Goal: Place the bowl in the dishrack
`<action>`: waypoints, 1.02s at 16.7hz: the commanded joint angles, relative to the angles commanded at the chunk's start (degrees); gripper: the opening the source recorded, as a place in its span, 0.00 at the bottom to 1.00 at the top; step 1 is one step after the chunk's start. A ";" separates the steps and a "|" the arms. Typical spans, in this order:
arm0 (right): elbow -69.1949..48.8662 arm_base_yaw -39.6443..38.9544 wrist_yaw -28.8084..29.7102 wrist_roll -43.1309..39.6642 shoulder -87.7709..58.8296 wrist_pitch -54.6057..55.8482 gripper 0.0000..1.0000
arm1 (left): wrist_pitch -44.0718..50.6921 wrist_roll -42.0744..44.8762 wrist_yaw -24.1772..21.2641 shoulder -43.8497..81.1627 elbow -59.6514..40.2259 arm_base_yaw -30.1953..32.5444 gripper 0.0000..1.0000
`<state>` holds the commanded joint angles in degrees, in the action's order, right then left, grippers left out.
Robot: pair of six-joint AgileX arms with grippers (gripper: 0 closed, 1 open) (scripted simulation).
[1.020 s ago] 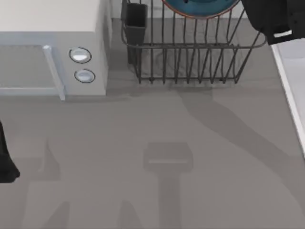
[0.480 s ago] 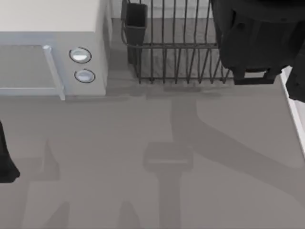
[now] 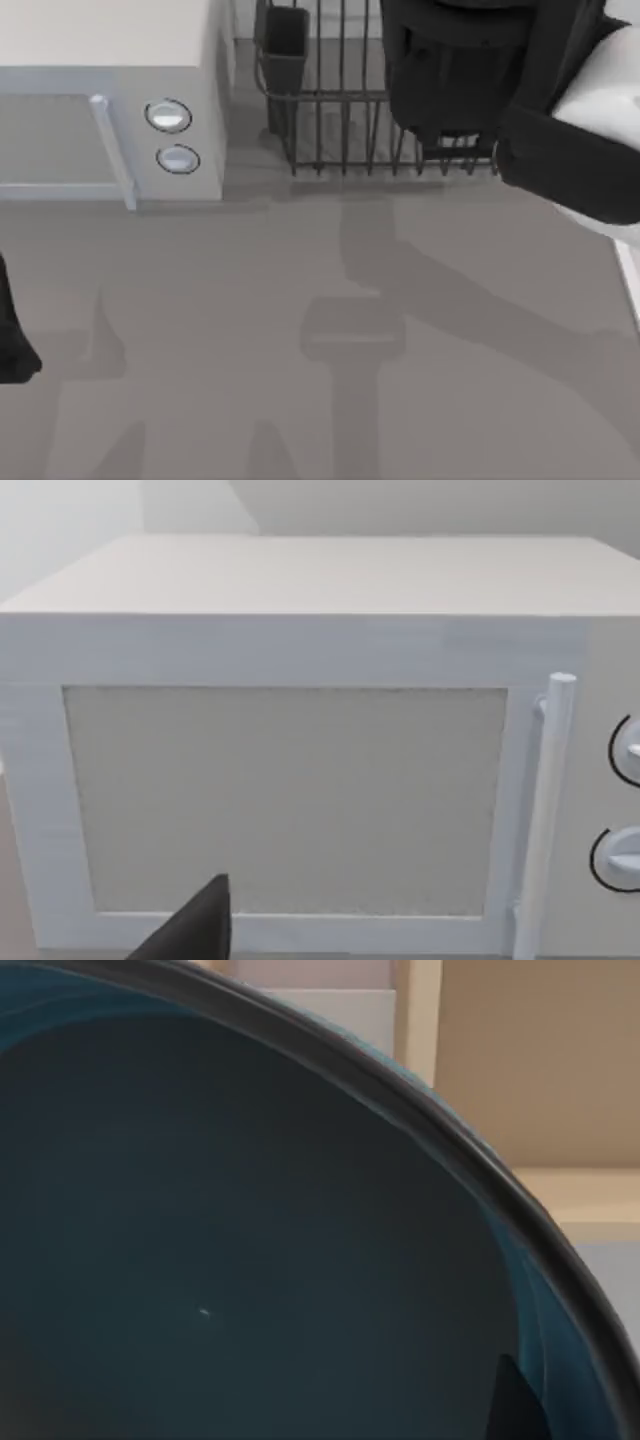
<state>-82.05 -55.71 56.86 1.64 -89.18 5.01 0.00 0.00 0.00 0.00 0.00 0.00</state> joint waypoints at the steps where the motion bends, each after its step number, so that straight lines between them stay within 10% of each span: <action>1: 0.31 1.55 -1.61 -0.05 -2.73 3.08 0.00 | 0.00 0.00 0.00 0.00 0.00 0.00 1.00; 15: 5.67 19.50 -18.75 -0.63 -27.97 35.14 0.00 | 0.00 0.00 0.00 0.00 0.00 0.00 1.00; 17: 5.67 19.50 -18.75 -0.63 -27.97 35.14 0.15 | 0.00 0.00 0.00 0.00 0.00 0.00 1.00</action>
<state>-76.38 -36.21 38.11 1.02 -117.14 40.15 0.00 0.00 0.00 0.00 0.00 0.00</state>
